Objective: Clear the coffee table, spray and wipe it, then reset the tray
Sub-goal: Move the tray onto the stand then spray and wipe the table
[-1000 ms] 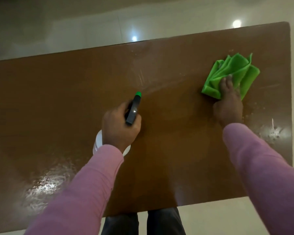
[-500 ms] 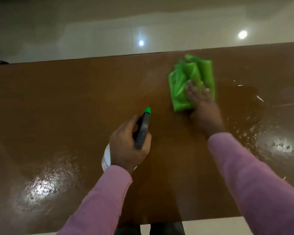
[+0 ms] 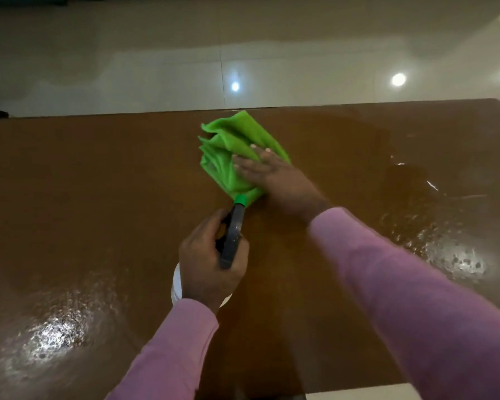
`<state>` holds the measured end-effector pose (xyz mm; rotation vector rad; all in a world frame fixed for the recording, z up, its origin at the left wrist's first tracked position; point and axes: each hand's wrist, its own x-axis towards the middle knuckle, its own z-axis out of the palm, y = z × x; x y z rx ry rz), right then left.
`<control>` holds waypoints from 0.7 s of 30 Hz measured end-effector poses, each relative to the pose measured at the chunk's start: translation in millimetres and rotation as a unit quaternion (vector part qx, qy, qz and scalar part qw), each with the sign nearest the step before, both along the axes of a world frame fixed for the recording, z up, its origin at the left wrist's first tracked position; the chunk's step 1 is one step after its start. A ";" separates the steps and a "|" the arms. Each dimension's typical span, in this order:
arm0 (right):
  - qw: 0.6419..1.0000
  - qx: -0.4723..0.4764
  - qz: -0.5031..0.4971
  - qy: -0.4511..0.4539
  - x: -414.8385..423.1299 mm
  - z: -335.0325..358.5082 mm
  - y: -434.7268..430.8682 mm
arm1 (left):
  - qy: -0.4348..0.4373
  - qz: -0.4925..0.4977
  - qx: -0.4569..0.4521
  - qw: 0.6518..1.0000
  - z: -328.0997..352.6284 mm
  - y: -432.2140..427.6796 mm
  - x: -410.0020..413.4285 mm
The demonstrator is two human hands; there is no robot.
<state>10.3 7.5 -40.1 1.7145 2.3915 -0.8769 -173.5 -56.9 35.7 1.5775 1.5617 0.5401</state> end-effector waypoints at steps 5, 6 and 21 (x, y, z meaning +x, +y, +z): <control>0.918 -0.015 -0.384 -0.103 131.1 12.7 -5.9 | -0.016 -0.001 0.003 1.000 -2.8 -1.2 1.9; 0.904 -0.021 -0.410 -0.116 133.2 12.0 -0.8 | -0.017 -0.004 0.004 1.000 -2.8 -1.4 2.7; 0.951 -0.009 -0.291 -0.103 159.8 6.9 -31.5 | 0.018 -0.005 0.006 1.000 -3.3 -4.7 11.1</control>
